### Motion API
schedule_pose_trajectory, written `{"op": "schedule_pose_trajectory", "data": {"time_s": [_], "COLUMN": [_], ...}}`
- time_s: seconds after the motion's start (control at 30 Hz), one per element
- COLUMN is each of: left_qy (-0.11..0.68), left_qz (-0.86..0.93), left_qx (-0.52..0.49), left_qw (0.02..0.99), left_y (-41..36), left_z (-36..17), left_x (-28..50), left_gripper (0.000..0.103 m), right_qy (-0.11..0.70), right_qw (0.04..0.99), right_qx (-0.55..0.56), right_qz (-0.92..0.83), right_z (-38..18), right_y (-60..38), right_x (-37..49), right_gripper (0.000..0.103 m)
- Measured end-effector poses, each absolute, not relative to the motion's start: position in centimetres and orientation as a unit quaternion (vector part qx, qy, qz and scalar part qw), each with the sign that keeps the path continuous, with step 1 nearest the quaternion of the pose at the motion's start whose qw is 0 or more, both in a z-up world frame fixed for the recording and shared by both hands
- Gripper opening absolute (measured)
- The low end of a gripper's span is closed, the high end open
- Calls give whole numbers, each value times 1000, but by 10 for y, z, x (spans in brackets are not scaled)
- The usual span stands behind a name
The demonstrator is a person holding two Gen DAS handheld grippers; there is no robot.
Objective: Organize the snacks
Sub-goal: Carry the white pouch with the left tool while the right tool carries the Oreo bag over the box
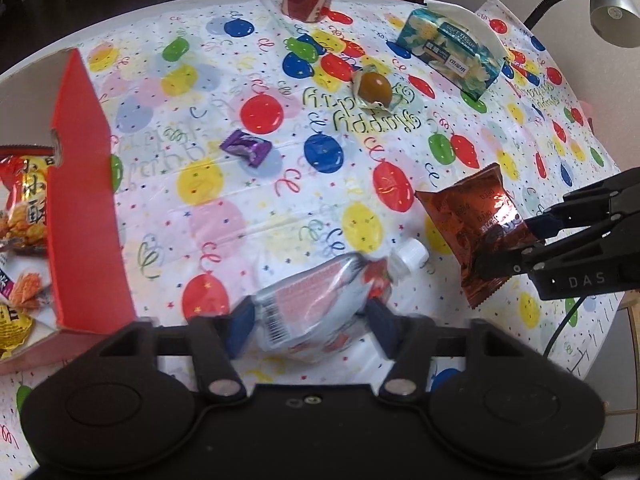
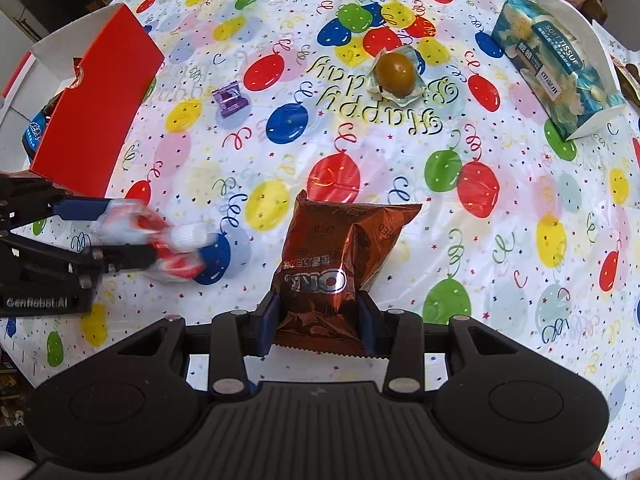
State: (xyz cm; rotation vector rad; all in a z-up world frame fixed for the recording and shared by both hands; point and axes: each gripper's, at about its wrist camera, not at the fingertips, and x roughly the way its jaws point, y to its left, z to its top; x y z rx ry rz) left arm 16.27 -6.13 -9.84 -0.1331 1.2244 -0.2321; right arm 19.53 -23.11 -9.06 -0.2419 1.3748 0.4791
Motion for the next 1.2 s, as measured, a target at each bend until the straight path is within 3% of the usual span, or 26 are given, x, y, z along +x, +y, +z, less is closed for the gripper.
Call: {"op": "schedule_pose_trajectory", "data": {"time_s": [0.53,1.03,1.2], "left_qy": [557,506,491], "left_qz": [-144,-116,-115], "left_qx": [-50,-61,-109], "left_qw": [816,852,856], "left_y": [-41,38,79], "left_z": [-93,-14,-1], "left_x": [156,140,132], "left_gripper": [50,50,49], "right_qy": [628,580,562], "right_qw": [746,757,757], "right_qx": [-103,-138,-154], "right_qz": [196,266,295], "right_z": [-86,-21,-10], "right_y": [-208,-113,-60], "right_x": [176,165,162], "right_gripper": [39,39,39]}}
